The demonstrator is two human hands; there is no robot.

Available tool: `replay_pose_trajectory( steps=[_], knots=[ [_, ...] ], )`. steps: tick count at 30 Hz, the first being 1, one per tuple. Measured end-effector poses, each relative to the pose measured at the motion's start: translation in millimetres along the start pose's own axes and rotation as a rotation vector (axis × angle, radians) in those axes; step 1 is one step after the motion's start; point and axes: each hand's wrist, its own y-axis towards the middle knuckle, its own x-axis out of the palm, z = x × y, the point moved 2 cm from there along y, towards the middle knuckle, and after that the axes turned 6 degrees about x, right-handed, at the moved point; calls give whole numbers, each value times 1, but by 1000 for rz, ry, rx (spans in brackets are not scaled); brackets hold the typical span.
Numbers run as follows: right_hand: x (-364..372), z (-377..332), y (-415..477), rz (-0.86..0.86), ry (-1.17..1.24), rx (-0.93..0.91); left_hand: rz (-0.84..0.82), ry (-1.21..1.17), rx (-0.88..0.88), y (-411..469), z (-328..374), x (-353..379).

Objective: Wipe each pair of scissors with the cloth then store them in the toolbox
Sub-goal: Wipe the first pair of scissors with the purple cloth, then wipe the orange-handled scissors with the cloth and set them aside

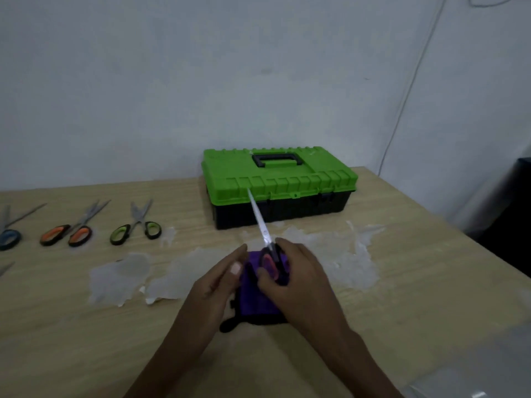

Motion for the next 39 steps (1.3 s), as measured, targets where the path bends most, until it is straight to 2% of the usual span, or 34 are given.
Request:
replay_pose_trajectory(
  steps=[2, 6, 8, 17, 24, 28, 33, 39],
  knots=[
    [-17, 40, 13, 29, -82, 113, -100, 153, 4, -2, -7, 7],
    [-46, 108, 28, 61, -325, 281, -269, 700, 91, 0, -26, 19],
    [-55, 129, 33, 54, -418, 337, -314, 811, 70, 2, -31, 21],
    [-69, 171, 57, 111, -426, 327, -301, 823, 102, 4, -35, 19],
    [-67, 162, 53, 117, -475, 391, -301, 831, 112, 2, -32, 18],
    [-46, 125, 50, 155, -471, 224, -232, 724, 124, -1, -26, 14],
    [16, 51, 47, -13, -204, -47, -106, 537, 108, -1, -10, -9],
    [99, -46, 43, -209, -84, -285, 77, 739, 149, -3, 13, -85]
  ],
)
